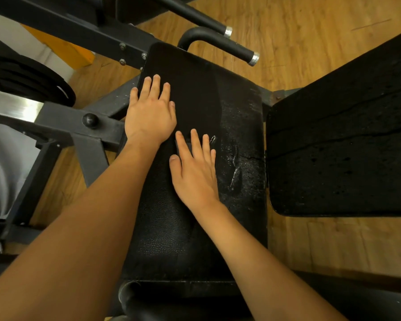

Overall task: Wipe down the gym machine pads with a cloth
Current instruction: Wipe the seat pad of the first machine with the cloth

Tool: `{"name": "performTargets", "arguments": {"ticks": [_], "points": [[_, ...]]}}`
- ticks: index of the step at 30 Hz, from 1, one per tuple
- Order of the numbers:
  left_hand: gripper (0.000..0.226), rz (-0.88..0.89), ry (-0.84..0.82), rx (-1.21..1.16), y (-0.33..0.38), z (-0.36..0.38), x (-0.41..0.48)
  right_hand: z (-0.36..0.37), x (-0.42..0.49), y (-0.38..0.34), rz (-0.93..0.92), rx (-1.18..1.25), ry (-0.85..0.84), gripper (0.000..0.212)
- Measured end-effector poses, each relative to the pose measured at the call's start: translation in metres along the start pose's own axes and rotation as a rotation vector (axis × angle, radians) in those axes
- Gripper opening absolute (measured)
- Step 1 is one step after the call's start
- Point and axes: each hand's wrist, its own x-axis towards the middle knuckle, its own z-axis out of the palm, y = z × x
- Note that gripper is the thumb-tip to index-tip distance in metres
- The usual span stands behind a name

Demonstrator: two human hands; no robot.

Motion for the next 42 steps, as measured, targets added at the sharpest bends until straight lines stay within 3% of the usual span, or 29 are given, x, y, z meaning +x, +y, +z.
{"name": "performTargets", "arguments": {"ticks": [7,14,31,36,42], "points": [[0.056,-0.005,0.001,-0.001,0.000,0.000,0.000,0.004,-0.048,-0.005,0.010,-0.022,-0.063,0.058],[0.056,-0.003,0.002,-0.008,0.000,-0.001,0.000,0.006,-0.046,-0.008,0.026,-0.041,-0.023,0.057],[0.061,0.008,-0.060,-0.027,-0.002,-0.004,0.003,0.006,-0.066,-0.013,0.114,-0.041,-0.108,0.060],[0.073,0.148,-0.186,-0.023,-0.024,-0.013,0.007,0.008,-0.088,-0.017,0.164,-0.063,-0.153,0.059],[0.072,0.189,-0.170,-0.017,-0.029,-0.015,-0.002,0.008,-0.094,-0.021,0.215,-0.070,-0.177,0.059]]}}
